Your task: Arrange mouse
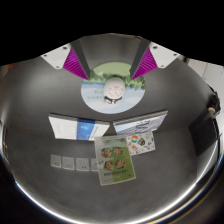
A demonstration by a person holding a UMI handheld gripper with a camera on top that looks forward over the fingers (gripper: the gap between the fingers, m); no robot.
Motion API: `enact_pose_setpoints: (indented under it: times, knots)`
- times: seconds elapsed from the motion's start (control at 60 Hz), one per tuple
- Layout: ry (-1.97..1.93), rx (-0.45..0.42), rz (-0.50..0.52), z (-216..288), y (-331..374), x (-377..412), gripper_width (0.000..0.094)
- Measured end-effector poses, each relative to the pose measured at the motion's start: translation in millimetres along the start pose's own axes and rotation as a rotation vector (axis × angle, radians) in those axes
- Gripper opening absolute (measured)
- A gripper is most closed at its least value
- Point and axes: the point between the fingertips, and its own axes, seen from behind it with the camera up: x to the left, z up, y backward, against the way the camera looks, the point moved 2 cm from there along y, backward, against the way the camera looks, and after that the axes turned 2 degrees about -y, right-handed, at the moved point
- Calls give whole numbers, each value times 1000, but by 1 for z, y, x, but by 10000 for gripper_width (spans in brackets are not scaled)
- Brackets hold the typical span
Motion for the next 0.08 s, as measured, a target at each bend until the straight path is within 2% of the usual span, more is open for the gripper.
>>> enact_pose_setpoints:
  times: [0.083]
  knots:
    - [-11,-10,5,-16,32,-12,840]
